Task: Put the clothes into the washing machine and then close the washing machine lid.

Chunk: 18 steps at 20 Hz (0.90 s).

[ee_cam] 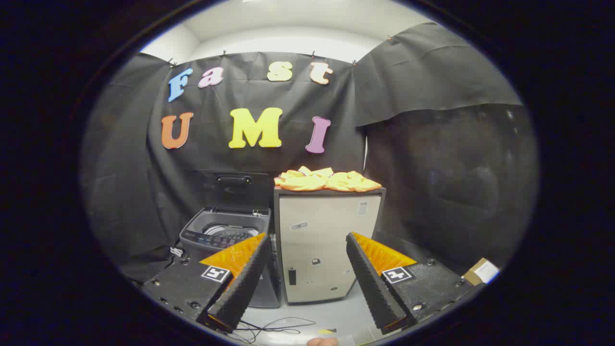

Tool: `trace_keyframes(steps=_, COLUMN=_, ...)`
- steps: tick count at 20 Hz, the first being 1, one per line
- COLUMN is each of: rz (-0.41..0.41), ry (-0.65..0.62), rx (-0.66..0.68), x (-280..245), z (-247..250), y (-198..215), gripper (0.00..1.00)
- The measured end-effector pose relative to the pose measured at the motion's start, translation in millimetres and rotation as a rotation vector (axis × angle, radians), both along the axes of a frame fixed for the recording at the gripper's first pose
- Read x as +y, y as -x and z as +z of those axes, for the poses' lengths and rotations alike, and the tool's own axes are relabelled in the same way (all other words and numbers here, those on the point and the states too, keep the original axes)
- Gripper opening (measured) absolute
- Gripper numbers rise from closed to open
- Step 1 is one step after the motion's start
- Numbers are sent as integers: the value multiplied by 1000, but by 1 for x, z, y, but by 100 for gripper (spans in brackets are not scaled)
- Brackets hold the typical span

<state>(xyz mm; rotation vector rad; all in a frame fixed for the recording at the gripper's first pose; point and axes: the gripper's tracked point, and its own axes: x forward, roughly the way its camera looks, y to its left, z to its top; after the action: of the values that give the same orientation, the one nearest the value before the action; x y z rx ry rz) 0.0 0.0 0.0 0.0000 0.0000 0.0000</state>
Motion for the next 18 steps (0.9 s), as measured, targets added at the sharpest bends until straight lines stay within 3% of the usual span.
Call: trace_keyframes(steps=18, rz=3, ry=9, rx=-16, x=7, z=0, y=-9, gripper=100)
